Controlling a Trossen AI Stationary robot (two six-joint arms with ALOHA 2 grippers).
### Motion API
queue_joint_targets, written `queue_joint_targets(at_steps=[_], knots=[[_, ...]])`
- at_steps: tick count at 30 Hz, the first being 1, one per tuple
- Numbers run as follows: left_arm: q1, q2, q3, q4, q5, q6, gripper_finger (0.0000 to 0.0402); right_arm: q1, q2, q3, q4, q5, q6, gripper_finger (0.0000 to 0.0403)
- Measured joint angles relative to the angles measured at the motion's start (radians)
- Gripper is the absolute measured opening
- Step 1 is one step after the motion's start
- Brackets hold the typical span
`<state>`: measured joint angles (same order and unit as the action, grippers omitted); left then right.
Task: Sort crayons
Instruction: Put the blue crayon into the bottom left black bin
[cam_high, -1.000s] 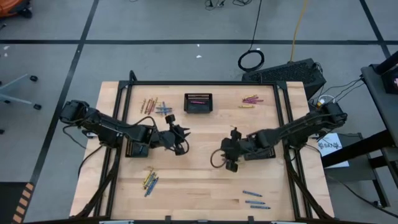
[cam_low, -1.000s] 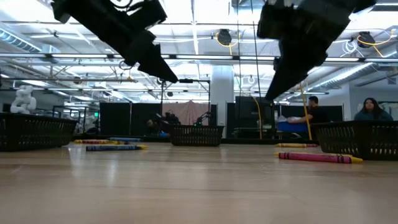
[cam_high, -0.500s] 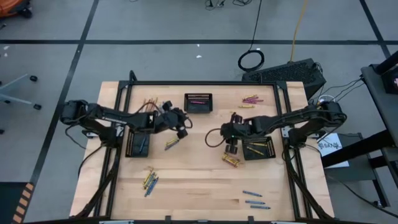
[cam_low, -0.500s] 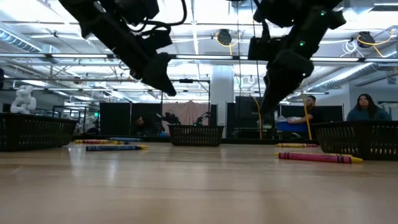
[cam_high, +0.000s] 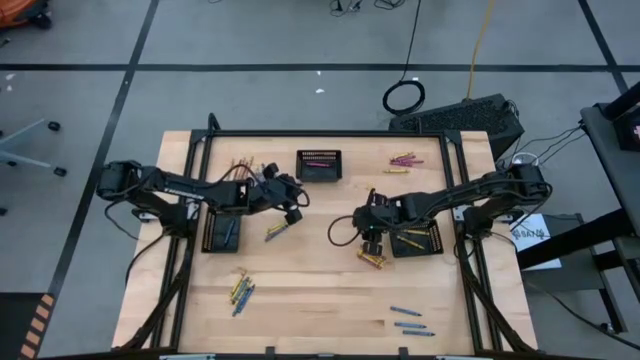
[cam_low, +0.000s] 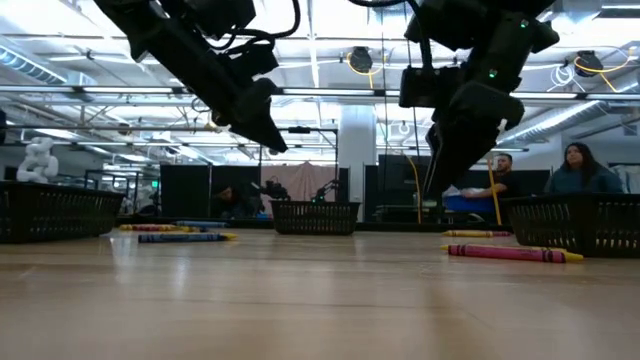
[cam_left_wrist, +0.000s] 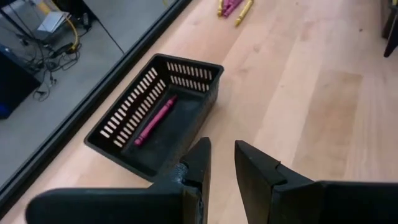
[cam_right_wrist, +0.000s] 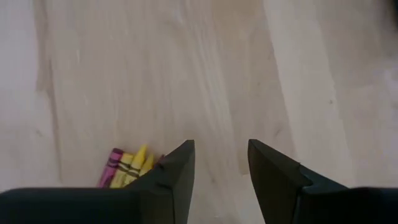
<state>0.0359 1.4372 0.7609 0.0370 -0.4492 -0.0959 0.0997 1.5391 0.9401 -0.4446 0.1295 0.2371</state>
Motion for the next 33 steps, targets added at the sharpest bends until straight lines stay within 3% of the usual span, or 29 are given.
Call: queue_joint_targets(at_steps=[6,16,22,27,33], knots=[[-0.051,0.0,0.0,-0.001,0.002,-0.034,0.007,0.041,0.0,0.0,-0.001,-0.009,0.07,0.0135],[-0.118,0.0,0.0,0.008,-0.039,-0.082,0.007,0.168,0.0,0.0,0.063,-0.236,0.101,0.0134],[-0.137,0.0,0.0,0.009,-0.06,-0.101,0.007,0.318,0.003,0.0,0.091,-0.23,0.189,0.0134],[-0.15,0.0,0.0,0.009,-0.085,-0.102,0.007,0.491,0.006,0.0,0.023,-0.177,0.402,0.0134],[-0.159,0.0,0.0,0.018,-0.09,-0.102,0.007,0.666,0.031,0.0,-0.024,-0.009,0.628,0.0141]])
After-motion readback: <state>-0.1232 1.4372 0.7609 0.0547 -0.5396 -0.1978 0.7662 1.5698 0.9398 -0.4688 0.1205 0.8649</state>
